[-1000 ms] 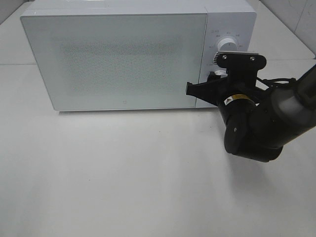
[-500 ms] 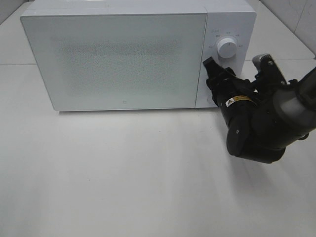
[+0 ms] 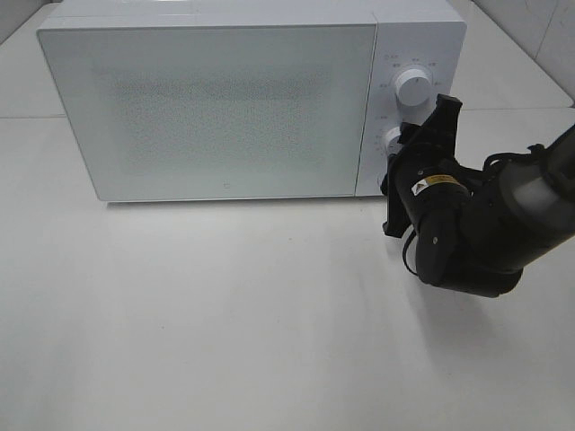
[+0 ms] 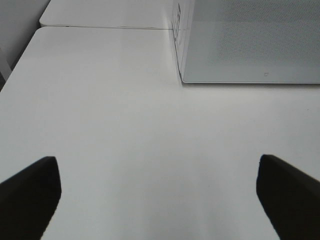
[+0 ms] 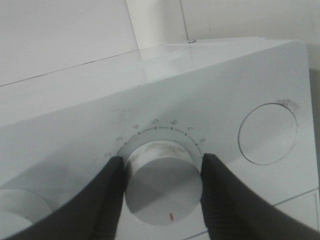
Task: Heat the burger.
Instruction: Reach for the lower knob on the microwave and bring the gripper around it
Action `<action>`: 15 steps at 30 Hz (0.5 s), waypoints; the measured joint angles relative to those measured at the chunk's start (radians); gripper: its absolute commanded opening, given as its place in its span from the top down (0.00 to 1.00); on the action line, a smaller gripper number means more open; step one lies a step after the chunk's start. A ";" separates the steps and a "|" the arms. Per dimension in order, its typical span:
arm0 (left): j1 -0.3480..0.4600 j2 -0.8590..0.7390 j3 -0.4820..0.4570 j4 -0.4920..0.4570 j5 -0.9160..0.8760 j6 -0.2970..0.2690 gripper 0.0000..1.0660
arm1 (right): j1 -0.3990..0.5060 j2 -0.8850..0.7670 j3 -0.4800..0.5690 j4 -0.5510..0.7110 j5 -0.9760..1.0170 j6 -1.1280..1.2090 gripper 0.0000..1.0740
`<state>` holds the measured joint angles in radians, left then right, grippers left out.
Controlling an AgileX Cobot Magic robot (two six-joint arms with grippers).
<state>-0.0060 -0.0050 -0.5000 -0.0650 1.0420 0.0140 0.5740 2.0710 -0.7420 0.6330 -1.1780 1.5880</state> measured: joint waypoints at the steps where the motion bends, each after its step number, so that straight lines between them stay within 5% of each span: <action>1: 0.000 0.000 0.000 0.000 0.000 0.000 0.06 | 0.000 0.000 0.000 0.000 0.000 0.000 1.00; 11: 0.000 0.000 0.000 0.000 0.000 0.000 0.06 | -0.001 0.000 0.000 -0.001 0.000 -0.001 0.93; 15: 0.000 0.000 0.000 0.000 0.000 0.000 0.06 | -0.001 0.000 0.001 -0.001 0.000 -0.002 0.80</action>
<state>-0.0060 -0.0050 -0.5000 -0.0650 1.0420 0.0140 0.5730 2.0710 -0.7410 0.6320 -1.1780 1.5860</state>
